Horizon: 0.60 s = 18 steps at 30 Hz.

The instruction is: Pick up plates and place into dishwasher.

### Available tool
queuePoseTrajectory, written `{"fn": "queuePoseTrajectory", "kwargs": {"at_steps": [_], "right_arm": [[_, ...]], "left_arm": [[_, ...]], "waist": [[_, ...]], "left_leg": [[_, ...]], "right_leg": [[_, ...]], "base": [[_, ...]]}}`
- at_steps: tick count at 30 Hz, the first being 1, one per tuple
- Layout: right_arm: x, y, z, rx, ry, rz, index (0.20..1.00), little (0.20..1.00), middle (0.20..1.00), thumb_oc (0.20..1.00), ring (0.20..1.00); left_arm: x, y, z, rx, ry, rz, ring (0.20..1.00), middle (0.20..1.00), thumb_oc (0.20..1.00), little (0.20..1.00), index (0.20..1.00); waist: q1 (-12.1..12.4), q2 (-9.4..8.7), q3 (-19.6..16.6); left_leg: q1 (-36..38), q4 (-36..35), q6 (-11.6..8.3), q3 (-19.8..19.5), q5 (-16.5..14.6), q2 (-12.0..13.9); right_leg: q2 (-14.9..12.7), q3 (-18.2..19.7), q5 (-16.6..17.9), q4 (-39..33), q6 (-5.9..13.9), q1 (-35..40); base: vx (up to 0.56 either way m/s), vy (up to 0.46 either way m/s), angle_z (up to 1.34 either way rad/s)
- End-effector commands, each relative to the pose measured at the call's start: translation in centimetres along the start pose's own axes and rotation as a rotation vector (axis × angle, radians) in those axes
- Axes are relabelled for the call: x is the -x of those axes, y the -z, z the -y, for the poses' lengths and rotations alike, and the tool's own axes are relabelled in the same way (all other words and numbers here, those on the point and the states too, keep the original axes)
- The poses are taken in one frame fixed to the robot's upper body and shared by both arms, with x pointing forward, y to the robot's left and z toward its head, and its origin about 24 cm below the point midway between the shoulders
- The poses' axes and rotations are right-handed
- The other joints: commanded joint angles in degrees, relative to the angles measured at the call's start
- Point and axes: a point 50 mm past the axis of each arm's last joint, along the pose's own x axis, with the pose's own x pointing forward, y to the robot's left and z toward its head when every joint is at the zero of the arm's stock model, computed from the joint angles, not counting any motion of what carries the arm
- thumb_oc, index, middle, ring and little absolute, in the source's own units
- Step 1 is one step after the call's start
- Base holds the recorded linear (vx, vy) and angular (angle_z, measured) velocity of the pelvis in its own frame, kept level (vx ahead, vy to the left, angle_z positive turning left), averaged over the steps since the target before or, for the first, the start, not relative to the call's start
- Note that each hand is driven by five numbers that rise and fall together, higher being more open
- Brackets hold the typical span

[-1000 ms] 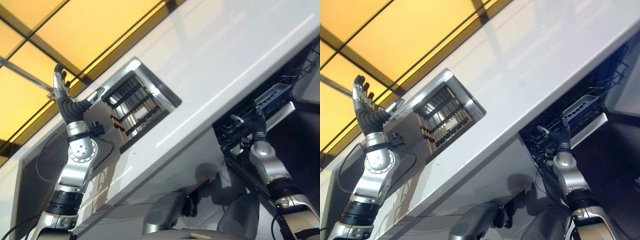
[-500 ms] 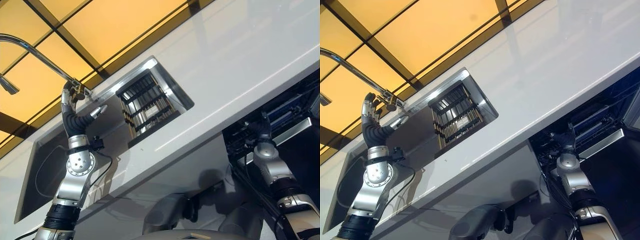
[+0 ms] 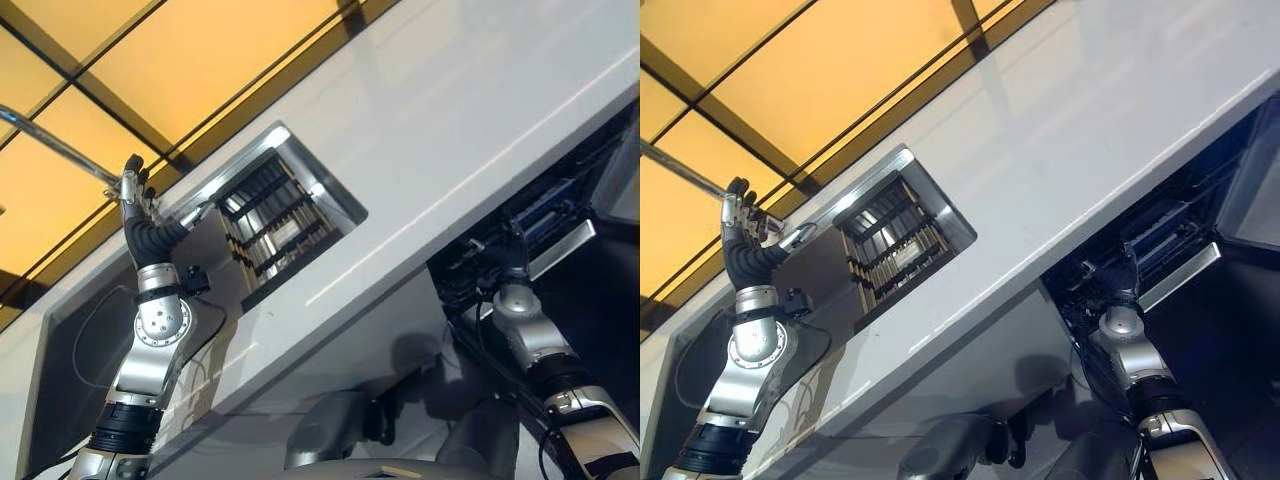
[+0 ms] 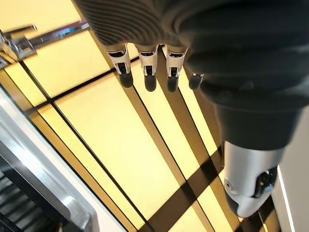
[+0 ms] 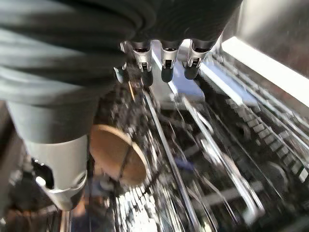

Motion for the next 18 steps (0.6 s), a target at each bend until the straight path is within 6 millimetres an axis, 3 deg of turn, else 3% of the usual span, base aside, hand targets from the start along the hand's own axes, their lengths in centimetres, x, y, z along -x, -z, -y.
{"fn": "queuePoseTrajectory", "kwargs": {"at_steps": [1, 7, 13, 16, 18], "right_arm": [[-0.8, -4.6, 1.7, -0.057, 0.113, 0.199, 1.000, 1.000, 1.000, 1.000, 1.000], [-0.1, -4.2, 3.5, -0.032, 0.180, 0.231, 1.000, 1.000, 1.000, 1.000, 1.000], [0.3, -4.1, 4.4, -0.031, 0.200, 0.251, 1.000, 1.000, 1.000, 1.000, 1.000], [0.5, -4.3, 4.5, -0.044, 0.219, 0.256, 1.000, 1.000, 1.000, 1.000, 1.000], [1.2, -3.4, 4.9, -0.067, 0.276, 0.246, 1.000, 1.000, 1.000, 1.000, 1.000]], "left_arm": [[-1.3, -3.2, -0.6, 0.074, -0.054, 0.163, 1.000, 1.000, 1.000, 1.000, 1.000], [-1.4, -3.6, 0.1, 0.097, -0.030, 0.196, 1.000, 1.000, 1.000, 1.000, 1.000], [-1.4, -3.6, 0.2, 0.087, -0.039, 0.202, 1.000, 1.000, 1.000, 1.000, 1.000], [-1.5, -3.7, -0.3, 0.070, -0.060, 0.220, 1.000, 1.000, 1.000, 1.000, 1.000], [-1.7, -3.9, -0.7, 0.056, -0.065, 0.238, 1.000, 1.000, 1.000, 1.000, 1.000]], "waist": [[-2.92, -1.66, -1.68], [-5.65, -4.09, -1.60], [-6.80, -4.78, -1.66], [-6.72, -3.57, -1.33], [-7.07, -3.97, -1.31]], "left_leg": [[-2.29, 1.99, 0.98, 1.02, -2.43, 0.41], [-0.94, 0.91, 0.92, 2.60, -3.36, 0.83], [0.55, -1.92, 1.75, 5.21, -2.96, 0.91], [0.90, -3.94, 3.26, 7.51, -1.53, 2.21], [0.19, -3.62, 3.65, 7.31, -1.22, 2.10]], "right_leg": [[-5.96, 6.03, 10.59, -10.20, 0.90, 5.74], [-7.08, 8.03, 16.02, -15.44, 2.45, 5.32], [-6.85, 7.55, 18.94, -15.00, 3.29, 3.96], [-3.75, 6.09, 15.80, -6.70, 2.59, 1.77], [-0.17, 6.50, 11.34, -2.49, 1.40, 0.37]], "base": [[-0.01, -0.109, -0.25], [0.00, -0.121, -0.26], [0.00, -0.036, -0.34], [-0.13, 0.061, -0.30], [-0.19, -0.088, -0.26]]}}
